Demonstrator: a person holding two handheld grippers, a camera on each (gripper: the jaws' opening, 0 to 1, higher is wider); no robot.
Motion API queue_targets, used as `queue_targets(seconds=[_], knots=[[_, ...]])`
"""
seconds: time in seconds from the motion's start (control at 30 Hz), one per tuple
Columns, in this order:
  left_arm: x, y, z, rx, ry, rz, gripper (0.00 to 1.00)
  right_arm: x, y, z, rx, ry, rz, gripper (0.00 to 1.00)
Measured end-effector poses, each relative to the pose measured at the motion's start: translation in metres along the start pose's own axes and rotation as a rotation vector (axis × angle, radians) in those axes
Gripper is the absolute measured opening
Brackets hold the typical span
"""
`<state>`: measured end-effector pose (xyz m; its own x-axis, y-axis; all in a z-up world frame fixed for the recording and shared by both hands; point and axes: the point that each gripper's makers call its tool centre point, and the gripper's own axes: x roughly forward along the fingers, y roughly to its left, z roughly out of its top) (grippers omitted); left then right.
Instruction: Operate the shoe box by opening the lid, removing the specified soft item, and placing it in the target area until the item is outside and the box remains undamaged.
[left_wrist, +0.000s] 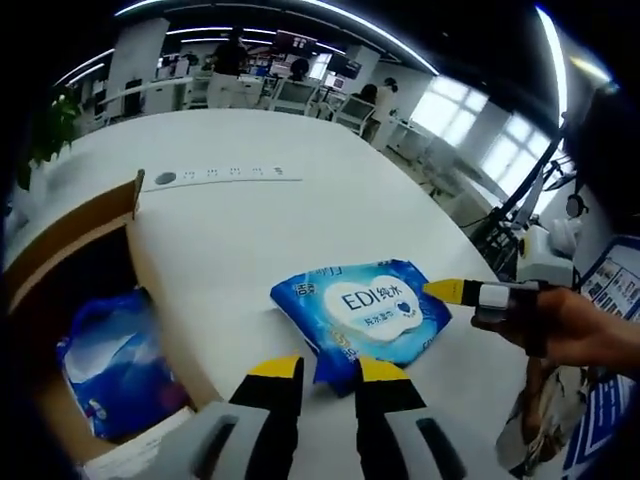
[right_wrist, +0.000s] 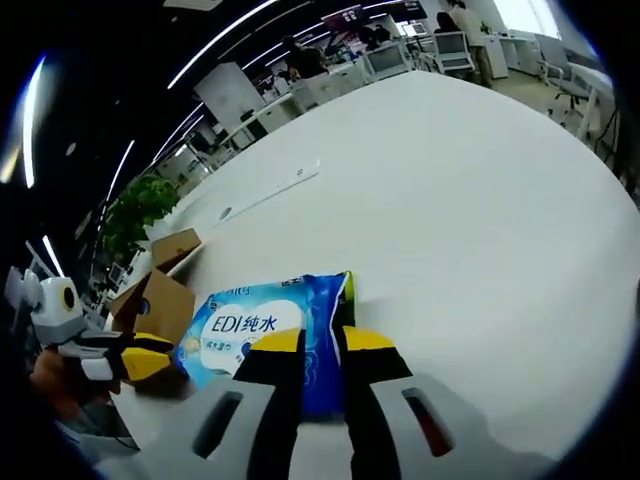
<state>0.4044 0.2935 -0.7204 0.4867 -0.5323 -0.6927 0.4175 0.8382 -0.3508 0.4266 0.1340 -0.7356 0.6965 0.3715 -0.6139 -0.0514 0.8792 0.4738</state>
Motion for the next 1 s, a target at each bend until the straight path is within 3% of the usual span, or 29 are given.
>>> queue_targets(seconds=[0.23,0.47,0.83,1.0], knots=[[-0.014,0.003,-0.003,0.057,-0.012,0.015,0.21,-0.012,0.004,-0.005,-0.016,-0.002,-0.012,0.14],[-0.029,0.003,-0.002,0.049,-0.044,-0.013,0.21,-0.021,0.008,-0.008,-0.022,-0.007,-0.026,0.12],[-0.056,-0.005,0.002,0.041,-0.121,-0.120,0.21,-0.022,0.030,-0.008,-0.035,-0.022,-0.033,0.12],[-0.070,-0.003,0.004,0.047,-0.158,-0.155,0.21,-0.017,0.051,-0.009,-0.037,-0.026,-0.011,0.12]])
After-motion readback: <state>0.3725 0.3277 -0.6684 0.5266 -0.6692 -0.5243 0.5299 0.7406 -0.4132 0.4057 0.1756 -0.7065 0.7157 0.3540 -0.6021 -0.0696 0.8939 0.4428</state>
